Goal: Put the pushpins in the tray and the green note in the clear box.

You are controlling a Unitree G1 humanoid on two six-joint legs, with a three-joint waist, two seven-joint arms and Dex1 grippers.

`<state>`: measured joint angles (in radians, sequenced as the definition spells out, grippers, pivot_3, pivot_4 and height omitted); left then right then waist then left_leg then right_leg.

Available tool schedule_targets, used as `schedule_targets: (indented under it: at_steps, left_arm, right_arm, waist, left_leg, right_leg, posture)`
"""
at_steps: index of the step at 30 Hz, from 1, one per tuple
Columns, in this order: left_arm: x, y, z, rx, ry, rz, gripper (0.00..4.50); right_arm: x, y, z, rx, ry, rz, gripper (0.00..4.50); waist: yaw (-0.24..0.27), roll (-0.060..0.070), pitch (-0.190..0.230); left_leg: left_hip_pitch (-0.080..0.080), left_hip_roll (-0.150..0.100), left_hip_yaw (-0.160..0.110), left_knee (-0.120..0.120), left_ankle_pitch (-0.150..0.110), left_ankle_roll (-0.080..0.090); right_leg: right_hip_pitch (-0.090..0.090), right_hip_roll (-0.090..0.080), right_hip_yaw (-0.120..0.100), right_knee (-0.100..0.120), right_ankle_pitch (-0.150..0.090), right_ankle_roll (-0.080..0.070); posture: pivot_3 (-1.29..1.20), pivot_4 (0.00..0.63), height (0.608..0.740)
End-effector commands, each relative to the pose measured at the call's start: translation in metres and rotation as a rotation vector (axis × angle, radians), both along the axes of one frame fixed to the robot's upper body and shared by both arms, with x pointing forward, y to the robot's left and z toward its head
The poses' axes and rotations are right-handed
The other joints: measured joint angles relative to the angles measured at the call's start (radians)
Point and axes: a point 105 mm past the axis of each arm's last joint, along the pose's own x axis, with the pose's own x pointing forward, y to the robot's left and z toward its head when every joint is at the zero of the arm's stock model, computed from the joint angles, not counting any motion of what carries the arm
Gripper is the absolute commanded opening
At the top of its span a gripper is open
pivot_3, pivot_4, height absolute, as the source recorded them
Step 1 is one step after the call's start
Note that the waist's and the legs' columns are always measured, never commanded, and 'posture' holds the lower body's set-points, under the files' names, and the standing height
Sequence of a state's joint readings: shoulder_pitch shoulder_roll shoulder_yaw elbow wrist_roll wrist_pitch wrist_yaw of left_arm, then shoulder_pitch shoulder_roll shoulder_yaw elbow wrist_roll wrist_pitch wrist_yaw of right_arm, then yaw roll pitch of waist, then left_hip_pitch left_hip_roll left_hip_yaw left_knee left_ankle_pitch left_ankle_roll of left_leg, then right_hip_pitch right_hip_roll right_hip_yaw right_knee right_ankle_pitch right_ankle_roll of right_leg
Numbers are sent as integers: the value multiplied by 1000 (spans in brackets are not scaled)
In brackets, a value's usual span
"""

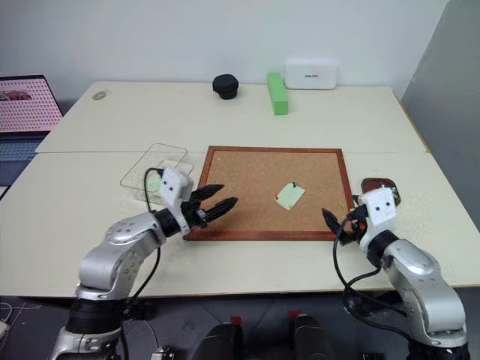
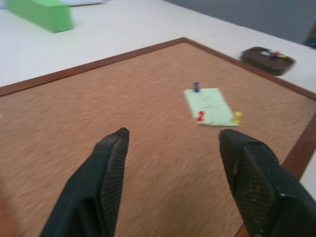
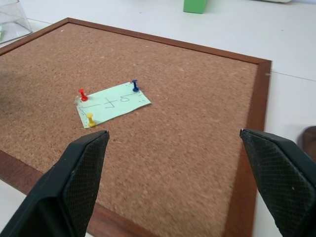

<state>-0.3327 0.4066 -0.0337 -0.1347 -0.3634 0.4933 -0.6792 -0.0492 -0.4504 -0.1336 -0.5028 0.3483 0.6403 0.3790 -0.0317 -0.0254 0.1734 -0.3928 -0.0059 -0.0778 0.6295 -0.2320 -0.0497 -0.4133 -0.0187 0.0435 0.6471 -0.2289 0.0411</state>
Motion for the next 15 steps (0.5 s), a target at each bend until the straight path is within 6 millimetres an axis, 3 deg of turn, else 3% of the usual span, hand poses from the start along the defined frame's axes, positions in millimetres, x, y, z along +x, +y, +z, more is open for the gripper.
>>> schedule_targets:
  at_steps: [1,5,11,15]
  left_arm:
    - [10,-21,1,3,-45,-88,2249]
    - [15,-35,-5,20,-48,-160,1329]
    - [23,-39,-13,30,-48,-185,96]
    - [29,-41,-12,30,-56,-181,7]
  right_arm:
    - [15,4,12,-18,-70,-13,4500]
    - [29,16,14,-5,-88,7,4500]
    - [47,32,9,1,-92,22,4500]
    - [60,38,5,7,-88,22,4500]
  waist:
    - [0,0,0]
    - [-1,0,0]
    - [-1,0,0]
    - [0,0,0]
  left_leg:
    - [0,0,0,0,0,0]
    - [0,0,0,0,0,0]
    - [0,0,0,0,0,0]
    - [-1,0,0,0,0,0]
  right_leg:
    - [0,0,0,0,0,0]
    - [0,0,0,0,1,-1]
    - [0,0,0,0,1,-2]
    - [0,0,0,0,2,-3]
  posture:
    - [0,150,740]
    - [0,150,740]
    - [0,150,740]
    - [0,150,740]
